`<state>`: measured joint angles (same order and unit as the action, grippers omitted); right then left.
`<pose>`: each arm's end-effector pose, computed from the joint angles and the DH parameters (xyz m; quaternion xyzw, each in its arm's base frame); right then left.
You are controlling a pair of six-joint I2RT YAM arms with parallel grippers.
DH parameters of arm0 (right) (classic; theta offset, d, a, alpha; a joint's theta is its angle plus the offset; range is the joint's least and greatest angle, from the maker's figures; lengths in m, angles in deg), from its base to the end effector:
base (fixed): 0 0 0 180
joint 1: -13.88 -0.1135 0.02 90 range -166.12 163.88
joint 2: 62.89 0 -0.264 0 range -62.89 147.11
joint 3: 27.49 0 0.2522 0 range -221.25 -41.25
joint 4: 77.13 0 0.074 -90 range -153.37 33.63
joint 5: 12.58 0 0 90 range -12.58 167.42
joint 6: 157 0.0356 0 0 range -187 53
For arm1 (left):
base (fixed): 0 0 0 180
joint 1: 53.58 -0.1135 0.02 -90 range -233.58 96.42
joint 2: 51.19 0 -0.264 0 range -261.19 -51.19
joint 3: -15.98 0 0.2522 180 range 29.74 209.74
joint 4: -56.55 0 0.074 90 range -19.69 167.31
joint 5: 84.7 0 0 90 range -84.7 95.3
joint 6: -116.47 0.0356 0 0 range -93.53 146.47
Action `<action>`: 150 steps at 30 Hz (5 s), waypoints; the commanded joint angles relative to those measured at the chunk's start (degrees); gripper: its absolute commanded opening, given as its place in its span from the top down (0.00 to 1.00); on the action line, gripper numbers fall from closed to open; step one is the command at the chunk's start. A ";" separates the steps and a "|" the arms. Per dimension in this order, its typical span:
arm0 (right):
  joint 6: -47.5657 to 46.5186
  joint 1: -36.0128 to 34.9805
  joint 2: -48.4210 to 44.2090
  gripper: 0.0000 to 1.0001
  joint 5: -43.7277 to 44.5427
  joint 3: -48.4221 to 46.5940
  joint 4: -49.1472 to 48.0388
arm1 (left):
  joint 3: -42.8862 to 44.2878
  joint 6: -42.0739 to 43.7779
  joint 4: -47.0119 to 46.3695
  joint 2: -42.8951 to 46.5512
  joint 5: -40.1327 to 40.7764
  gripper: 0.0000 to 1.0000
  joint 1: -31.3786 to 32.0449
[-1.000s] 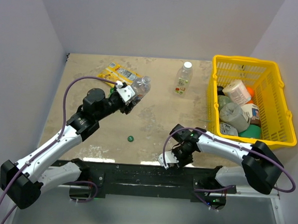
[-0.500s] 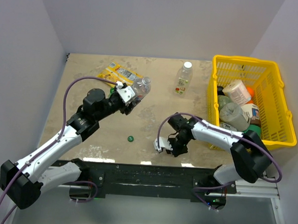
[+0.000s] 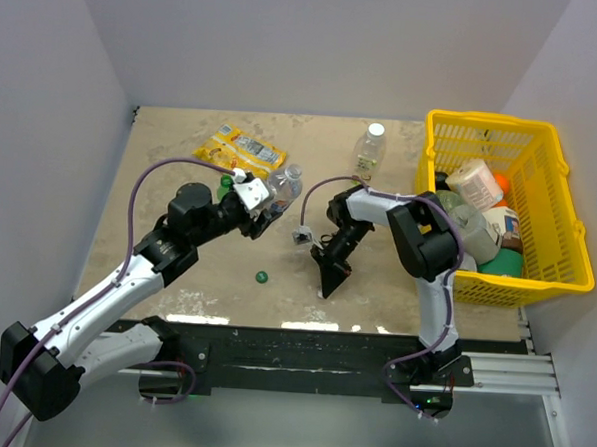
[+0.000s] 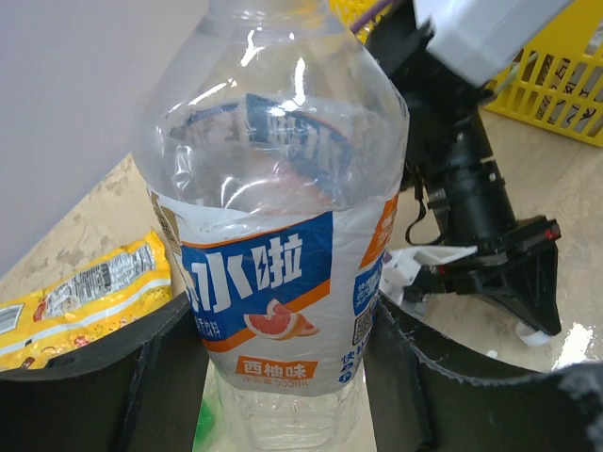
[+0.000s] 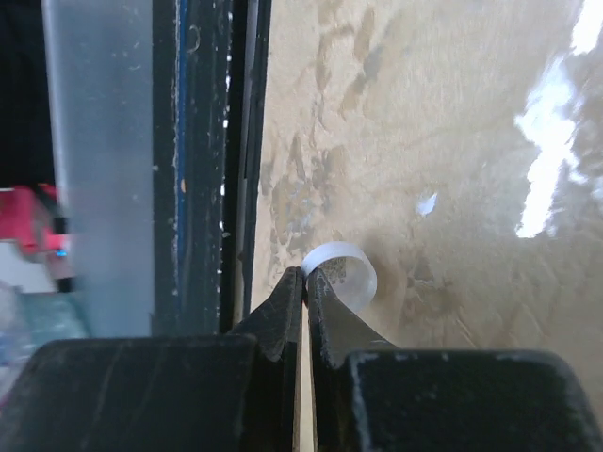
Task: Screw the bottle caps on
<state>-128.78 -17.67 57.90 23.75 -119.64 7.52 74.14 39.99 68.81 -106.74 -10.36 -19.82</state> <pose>0.2738 0.2018 0.1321 0.5731 -0.6660 -0.4738 0.0586 0.1853 -0.1354 0.3245 0.3840 0.6582 -0.2148 0.6109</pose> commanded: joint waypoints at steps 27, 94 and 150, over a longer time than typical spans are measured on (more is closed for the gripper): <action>12.39 3.34 -9.86 0.70 7.09 0.33 -11.73 | 2.35 -0.60 -1.67 1.23 -0.69 1.00 -1.24; 10.88 -16.27 -42.38 0.81 28.62 32.69 -42.60 | 4.64 7.65 10.26 5.01 0.28 1.00 -2.82; 19.93 -11.60 -44.24 0.73 24.66 2.28 -23.43 | 9.65 29.81 39.73 -10.98 -1.13 1.00 6.49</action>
<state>-109.70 -29.06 14.80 48.33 -114.52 -15.82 85.09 69.14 108.98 -117.26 -14.12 -13.62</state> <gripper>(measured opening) 0.306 0.629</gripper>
